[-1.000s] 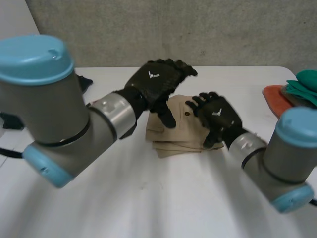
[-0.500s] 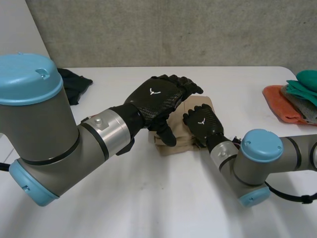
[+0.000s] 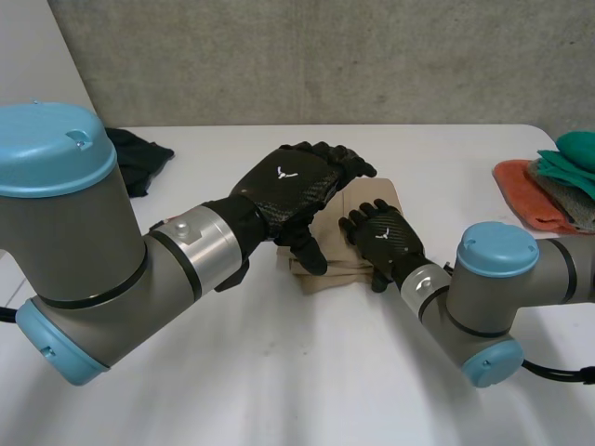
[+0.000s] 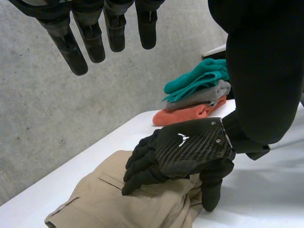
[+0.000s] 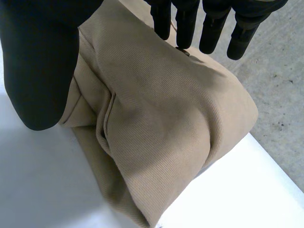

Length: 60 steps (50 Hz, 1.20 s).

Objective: Fold the laundry.

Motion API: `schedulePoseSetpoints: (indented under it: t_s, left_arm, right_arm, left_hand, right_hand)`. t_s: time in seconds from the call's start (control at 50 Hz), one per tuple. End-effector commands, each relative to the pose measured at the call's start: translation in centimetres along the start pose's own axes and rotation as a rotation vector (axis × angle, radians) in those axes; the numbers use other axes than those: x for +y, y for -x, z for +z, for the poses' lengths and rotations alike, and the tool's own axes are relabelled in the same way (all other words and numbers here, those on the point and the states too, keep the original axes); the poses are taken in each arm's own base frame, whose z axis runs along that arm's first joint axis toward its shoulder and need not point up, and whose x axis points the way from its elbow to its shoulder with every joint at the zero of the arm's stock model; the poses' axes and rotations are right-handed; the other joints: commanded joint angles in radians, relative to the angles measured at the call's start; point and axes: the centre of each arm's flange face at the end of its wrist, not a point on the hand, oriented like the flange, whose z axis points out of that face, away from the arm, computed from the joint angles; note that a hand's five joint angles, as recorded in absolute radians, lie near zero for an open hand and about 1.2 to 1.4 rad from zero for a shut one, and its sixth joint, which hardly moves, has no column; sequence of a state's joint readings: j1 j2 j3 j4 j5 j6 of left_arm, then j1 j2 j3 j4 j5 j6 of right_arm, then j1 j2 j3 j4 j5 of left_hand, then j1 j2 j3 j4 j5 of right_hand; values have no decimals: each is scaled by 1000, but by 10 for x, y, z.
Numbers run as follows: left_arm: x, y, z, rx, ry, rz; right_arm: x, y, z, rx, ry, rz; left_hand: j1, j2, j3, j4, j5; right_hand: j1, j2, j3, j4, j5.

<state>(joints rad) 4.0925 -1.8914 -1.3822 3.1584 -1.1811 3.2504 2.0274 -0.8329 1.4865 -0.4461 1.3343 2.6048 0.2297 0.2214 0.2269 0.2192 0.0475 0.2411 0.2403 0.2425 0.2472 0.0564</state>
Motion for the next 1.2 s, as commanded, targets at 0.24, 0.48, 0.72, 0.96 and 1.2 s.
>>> schedulePoseSetpoints:
  t_s: [0.24, 0.48, 0.72, 0.96, 1.2]
  left_arm:
    - [1, 1, 0, -2, 1, -1]
    - [1, 3, 0, -6, 0, -1]
    - [0, 2, 0, -5, -6, 2]
    - [-1, 3, 0, -7, -7, 2]
    - [-4, 7, -1, -19, -14, 5]
  right_arm:
    - [-1, -2, 13, 19, -25, -21]
    - [2, -4, 24, 28, -35, -26]
    - [-5, -9, 33, 47, -69, -35]
    - [-3, -8, 39, 40, -79, -38]
    - [-43, -36, 41, 108, -193, -83]
  left_hand:
    - [-13, -5, -10, -3, -6]
    - [-13, -5, -10, -3, -6]
    - [-13, -5, -10, -3, -6]
    - [-10, -2, -8, 0, -3]
    - [-10, -2, -8, 0, -3]
  right_hand:
    - [5, 6, 4, -1, 15]
    - [120, 121, 118, 114, 130]
    - [284, 285, 283, 278, 294]
    - [392, 393, 391, 386, 402]
    - [1155, 1156, 1154, 1149, 1165]
